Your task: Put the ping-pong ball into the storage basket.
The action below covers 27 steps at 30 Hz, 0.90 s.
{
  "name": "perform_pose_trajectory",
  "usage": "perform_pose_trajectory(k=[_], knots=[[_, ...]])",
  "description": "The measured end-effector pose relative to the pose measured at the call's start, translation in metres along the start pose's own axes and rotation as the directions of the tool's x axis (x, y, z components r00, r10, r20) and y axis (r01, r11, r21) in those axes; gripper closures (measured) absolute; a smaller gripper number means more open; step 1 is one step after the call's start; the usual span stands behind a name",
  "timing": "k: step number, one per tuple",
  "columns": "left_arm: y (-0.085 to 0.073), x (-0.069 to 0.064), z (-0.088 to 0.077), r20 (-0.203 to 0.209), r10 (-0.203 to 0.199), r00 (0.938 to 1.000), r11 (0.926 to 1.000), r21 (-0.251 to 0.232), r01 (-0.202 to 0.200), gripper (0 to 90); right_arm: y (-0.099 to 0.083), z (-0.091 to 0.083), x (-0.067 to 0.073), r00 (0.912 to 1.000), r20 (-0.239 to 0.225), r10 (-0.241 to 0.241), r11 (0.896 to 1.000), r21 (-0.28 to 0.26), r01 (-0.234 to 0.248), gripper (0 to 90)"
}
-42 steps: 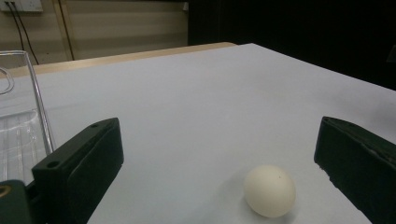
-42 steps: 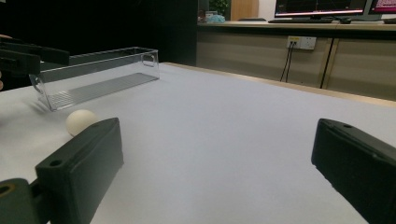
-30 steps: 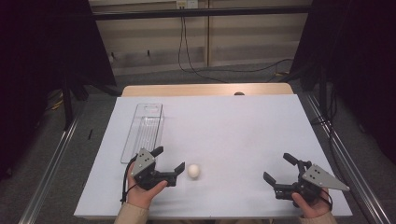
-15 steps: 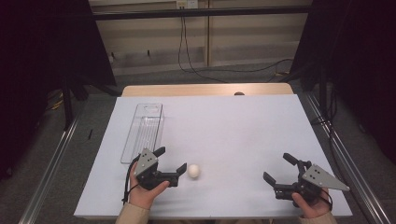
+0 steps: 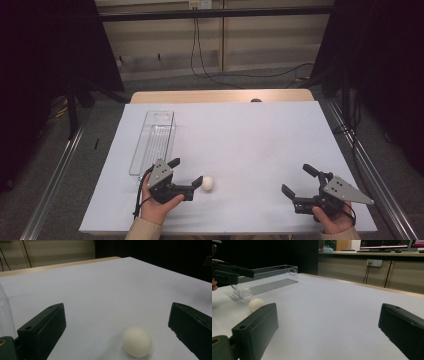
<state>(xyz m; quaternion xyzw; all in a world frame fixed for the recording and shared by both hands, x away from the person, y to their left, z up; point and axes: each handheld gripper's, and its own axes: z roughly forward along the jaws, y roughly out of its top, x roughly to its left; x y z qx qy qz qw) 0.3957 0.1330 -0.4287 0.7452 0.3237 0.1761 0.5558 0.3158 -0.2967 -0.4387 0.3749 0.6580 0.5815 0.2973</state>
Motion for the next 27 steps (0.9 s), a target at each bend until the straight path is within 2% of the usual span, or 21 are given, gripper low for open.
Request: perform_pose_trajectory(k=[10,17,19,22,26,27], knots=[[0.000,-0.004,0.005,0.008,-0.009,0.9999,0.9999,0.014,0.009,1.5,0.000,0.000,0.000,1.0000,-0.003,0.001,1.000,-0.005,-0.001,2.1],[0.000,-0.004,0.008,0.009,0.007,0.9999,0.9994,0.033,-0.007,1.5,0.000,0.000,0.000,1.0000,-0.005,0.000,1.000,-0.005,0.000,2.0],[-0.001,-0.005,0.009,0.009,-0.004,0.9999,0.9992,0.040,0.004,1.5,0.000,0.000,0.000,1.0000,-0.003,0.000,1.000,-0.006,-0.001,2.1],[0.000,-0.005,0.010,0.019,0.012,0.9997,0.9987,0.050,-0.013,1.6,0.001,0.000,0.000,1.0000,-0.002,0.000,1.000,-0.005,0.000,2.0],[-0.001,-0.008,0.012,0.025,0.004,0.9997,0.9982,0.059,-0.006,1.7,0.001,0.000,0.000,1.0000,-0.004,-0.002,1.000,-0.007,0.002,2.1],[0.000,-0.007,0.012,0.025,0.016,0.9996,0.9980,0.061,-0.018,1.7,0.001,0.000,0.000,1.0000,-0.005,-0.003,1.000,-0.007,0.003,2.0]])
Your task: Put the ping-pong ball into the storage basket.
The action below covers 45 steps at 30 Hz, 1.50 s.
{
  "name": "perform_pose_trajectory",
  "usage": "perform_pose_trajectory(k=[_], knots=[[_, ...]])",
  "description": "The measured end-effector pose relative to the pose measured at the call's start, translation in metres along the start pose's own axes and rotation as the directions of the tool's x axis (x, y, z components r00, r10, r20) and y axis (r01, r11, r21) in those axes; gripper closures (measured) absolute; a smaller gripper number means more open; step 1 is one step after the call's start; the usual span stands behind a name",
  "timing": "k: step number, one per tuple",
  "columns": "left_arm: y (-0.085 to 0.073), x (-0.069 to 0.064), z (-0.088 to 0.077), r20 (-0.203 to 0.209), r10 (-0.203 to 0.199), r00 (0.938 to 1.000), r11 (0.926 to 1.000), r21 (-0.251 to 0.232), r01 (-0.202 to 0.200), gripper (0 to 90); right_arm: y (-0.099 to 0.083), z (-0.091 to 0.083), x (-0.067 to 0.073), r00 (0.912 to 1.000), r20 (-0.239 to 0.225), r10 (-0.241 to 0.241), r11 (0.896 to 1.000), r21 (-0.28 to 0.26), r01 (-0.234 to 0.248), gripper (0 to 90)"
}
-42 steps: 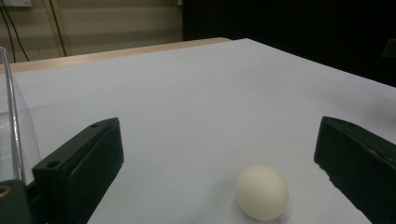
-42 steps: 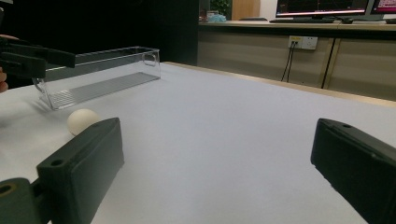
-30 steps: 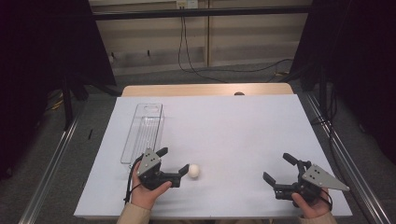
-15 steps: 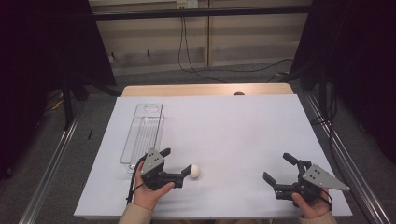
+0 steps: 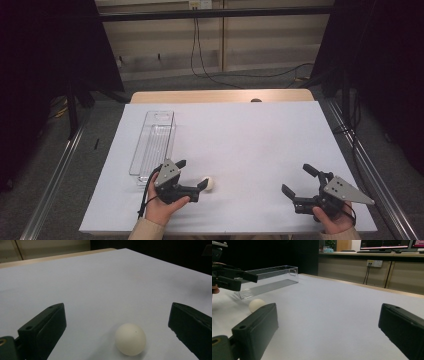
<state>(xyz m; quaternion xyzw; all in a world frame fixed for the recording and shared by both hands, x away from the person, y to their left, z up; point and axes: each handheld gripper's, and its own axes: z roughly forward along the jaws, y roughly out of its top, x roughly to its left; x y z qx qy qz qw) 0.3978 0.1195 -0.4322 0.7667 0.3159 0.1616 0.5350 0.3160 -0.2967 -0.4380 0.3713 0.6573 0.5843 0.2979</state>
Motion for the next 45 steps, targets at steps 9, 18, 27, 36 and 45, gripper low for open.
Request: perform_pose_trajectory(k=[9,18,27,36,45], knots=[[0.000,-0.003,0.005,0.016,0.000,0.9999,0.9997,0.024,0.000,1.7,0.000,0.000,0.000,1.0000,0.000,-0.001,1.000,-0.001,0.001,2.0],[-0.002,-0.006,0.009,0.037,0.006,0.9993,0.9983,0.058,-0.008,2.0,0.000,0.000,0.001,1.0000,-0.002,0.009,1.000,0.001,-0.009,2.1],[-0.002,-0.007,0.011,0.048,0.005,0.9988,0.9970,0.077,-0.009,2.0,0.000,0.000,0.000,1.0000,0.000,0.000,1.000,0.004,0.000,2.1],[-0.001,-0.008,0.013,0.059,-0.012,0.9982,0.9955,0.095,0.007,2.4,0.000,0.001,0.000,1.0000,-0.002,0.000,1.000,0.001,0.000,2.1],[0.001,-0.009,0.017,0.083,-0.031,0.9960,0.9912,0.131,0.020,2.3,0.000,0.001,0.001,1.0000,-0.001,0.000,1.000,0.004,0.000,2.1]])
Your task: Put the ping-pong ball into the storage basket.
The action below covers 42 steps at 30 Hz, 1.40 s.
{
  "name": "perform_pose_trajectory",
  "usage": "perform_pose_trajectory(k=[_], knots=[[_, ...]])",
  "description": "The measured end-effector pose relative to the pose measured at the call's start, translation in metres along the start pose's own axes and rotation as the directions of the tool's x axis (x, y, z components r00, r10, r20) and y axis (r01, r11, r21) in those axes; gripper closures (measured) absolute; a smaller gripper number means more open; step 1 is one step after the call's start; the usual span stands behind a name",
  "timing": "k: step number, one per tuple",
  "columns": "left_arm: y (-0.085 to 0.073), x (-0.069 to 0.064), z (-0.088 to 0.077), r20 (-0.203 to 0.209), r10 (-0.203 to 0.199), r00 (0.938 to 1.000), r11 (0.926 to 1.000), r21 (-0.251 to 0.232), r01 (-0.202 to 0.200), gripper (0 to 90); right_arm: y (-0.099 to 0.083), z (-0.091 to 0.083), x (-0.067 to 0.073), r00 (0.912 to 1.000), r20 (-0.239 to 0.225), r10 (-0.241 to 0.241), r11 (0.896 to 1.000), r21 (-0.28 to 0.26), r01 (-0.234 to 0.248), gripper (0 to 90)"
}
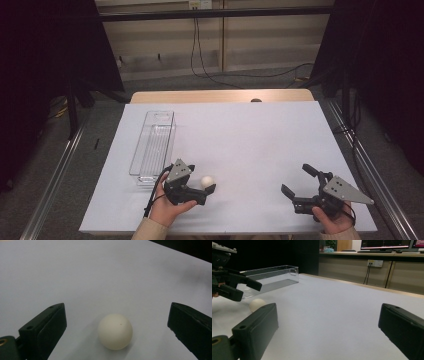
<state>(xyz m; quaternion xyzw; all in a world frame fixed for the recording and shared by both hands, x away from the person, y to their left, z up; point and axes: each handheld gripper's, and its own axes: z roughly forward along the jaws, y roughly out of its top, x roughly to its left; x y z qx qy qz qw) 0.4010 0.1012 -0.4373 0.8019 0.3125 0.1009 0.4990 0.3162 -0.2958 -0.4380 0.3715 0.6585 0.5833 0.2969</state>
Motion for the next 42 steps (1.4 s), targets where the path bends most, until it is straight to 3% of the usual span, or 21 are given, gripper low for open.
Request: perform_pose_trajectory(k=[21,31,39,42], knots=[[0.003,0.001,0.003,-0.003,-0.020,0.9998,0.9995,0.025,0.020,3.1,0.000,0.000,0.000,1.0000,0.000,-0.001,1.000,-0.001,0.001,2.1],[0.003,0.002,0.007,-0.011,-0.007,0.9999,0.9991,0.041,0.008,4.0,0.000,0.000,0.000,1.0000,0.002,-0.001,1.000,-0.002,0.001,2.1],[0.005,0.001,0.009,0.020,0.014,0.9997,0.9976,0.067,-0.016,9.5,0.000,0.000,0.000,1.0000,0.003,-0.001,1.000,-0.002,0.001,2.1],[0.004,0.000,0.011,0.012,0.012,0.9999,0.9966,0.081,-0.013,11.2,0.000,0.000,0.000,1.0000,0.002,-0.001,1.000,-0.001,0.001,2.1]])
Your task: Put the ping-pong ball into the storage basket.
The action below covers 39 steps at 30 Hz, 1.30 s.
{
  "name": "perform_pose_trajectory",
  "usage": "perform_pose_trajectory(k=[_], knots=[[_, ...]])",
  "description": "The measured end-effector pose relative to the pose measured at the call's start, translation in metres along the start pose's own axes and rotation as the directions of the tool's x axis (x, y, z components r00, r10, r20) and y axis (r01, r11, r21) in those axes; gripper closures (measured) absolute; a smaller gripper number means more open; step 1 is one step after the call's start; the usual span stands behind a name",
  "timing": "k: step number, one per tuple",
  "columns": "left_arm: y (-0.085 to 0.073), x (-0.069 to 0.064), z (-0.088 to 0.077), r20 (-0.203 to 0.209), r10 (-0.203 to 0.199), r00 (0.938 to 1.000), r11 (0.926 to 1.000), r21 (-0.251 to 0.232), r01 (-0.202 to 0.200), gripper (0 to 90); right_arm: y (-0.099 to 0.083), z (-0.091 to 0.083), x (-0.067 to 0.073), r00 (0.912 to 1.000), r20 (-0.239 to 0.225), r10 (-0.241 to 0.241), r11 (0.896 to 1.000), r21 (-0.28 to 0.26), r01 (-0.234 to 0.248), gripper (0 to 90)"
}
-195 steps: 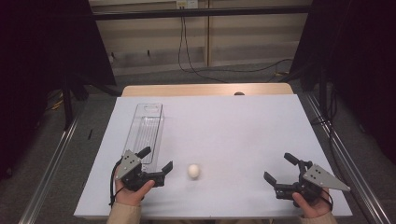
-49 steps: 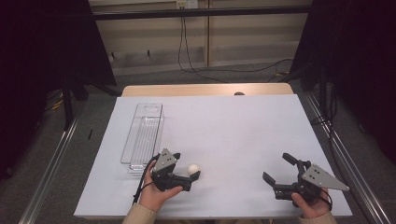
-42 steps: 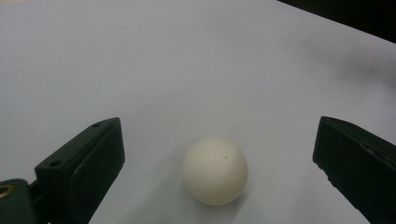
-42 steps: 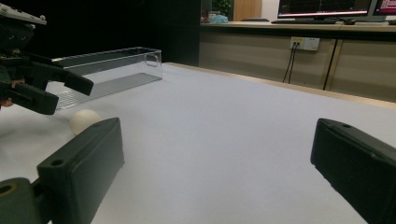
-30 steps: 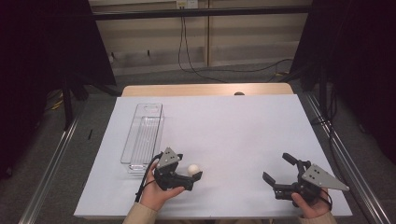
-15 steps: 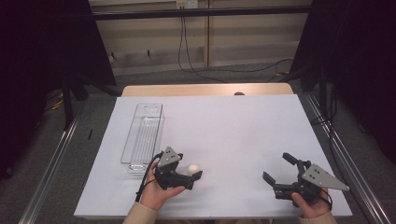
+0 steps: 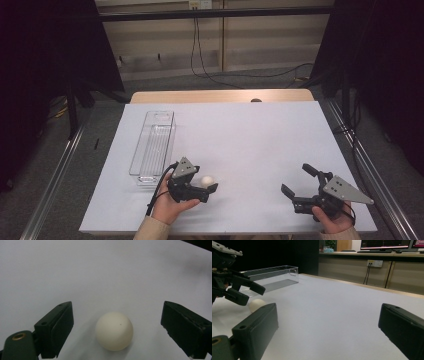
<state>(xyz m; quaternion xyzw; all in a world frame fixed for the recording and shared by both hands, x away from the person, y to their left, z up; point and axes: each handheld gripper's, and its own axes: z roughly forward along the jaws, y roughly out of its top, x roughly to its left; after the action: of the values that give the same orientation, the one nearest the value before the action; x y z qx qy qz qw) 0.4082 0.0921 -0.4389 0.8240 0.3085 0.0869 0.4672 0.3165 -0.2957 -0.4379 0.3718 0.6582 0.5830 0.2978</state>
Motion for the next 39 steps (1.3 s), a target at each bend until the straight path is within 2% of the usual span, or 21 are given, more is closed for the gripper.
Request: perform_pose_trajectory(k=[4,5,7,12,14,17,22,25,33,39], knots=[[-0.0006,0.0009,0.0010,-0.005,0.010,0.9999,0.9996,0.025,-0.010,12.9,0.0000,-0.0001,-0.0002,1.0000,0.004,0.004,1.000,-0.002,-0.004,2.1],[-0.0005,0.0004,0.0009,-0.019,0.013,0.9997,0.9993,0.035,-0.013,13.5,0.0000,0.0000,-0.0002,1.0000,0.006,0.007,1.000,-0.003,-0.007,2.1],[-0.0010,0.0011,0.0024,-0.007,0.021,0.9998,0.9991,0.038,-0.021,15.3,-0.0002,0.0001,-0.0004,1.0000,0.002,0.001,1.000,-0.002,-0.001,2.1],[-0.0019,0.0014,0.0040,-0.019,0.012,0.9997,0.9978,0.066,-0.011,17.2,-0.0001,0.0001,-0.0003,1.0000,0.004,0.004,1.000,-0.003,-0.004,2.1],[-0.0020,0.0013,0.0043,-0.025,0.003,0.9997,0.9977,0.068,-0.001,17.7,0.0001,-0.0001,-0.0002,1.0000,0.002,0.007,1.000,-0.005,-0.007,2.1],[-0.0025,0.0022,0.0050,-0.019,0.021,0.9996,0.9971,0.074,-0.019,19.2,0.0001,-0.0002,-0.0006,1.0000,0.002,0.002,1.000,-0.005,-0.002,2.1],[-0.0030,0.0019,0.0063,-0.017,0.024,0.9996,0.9966,0.080,-0.022,22.5,0.0002,-0.0001,-0.0004,1.0000,0.002,0.005,1.000,-0.006,-0.005,2.1],[-0.0030,0.0025,0.0062,-0.015,0.010,0.9998,0.9965,0.083,-0.009,24.9,0.0002,-0.0004,-0.0008,1.0000,-0.006,0.003,1.000,-0.004,-0.003,2.1],[-0.0029,0.0027,0.0051,-0.025,0.027,0.9993,0.9962,0.083,-0.025,30.0,0.0001,-0.0003,-0.0006,1.0000,-0.002,0.008,1.000,-0.005,-0.008,2.1],[-0.0033,0.0029,0.0060,-0.007,0.003,1.0000,0.9975,0.070,-0.002,30.9,0.0000,-0.0003,-0.0009,1.0000,-0.002,0.008,1.000,-0.006,-0.008,2.1]])
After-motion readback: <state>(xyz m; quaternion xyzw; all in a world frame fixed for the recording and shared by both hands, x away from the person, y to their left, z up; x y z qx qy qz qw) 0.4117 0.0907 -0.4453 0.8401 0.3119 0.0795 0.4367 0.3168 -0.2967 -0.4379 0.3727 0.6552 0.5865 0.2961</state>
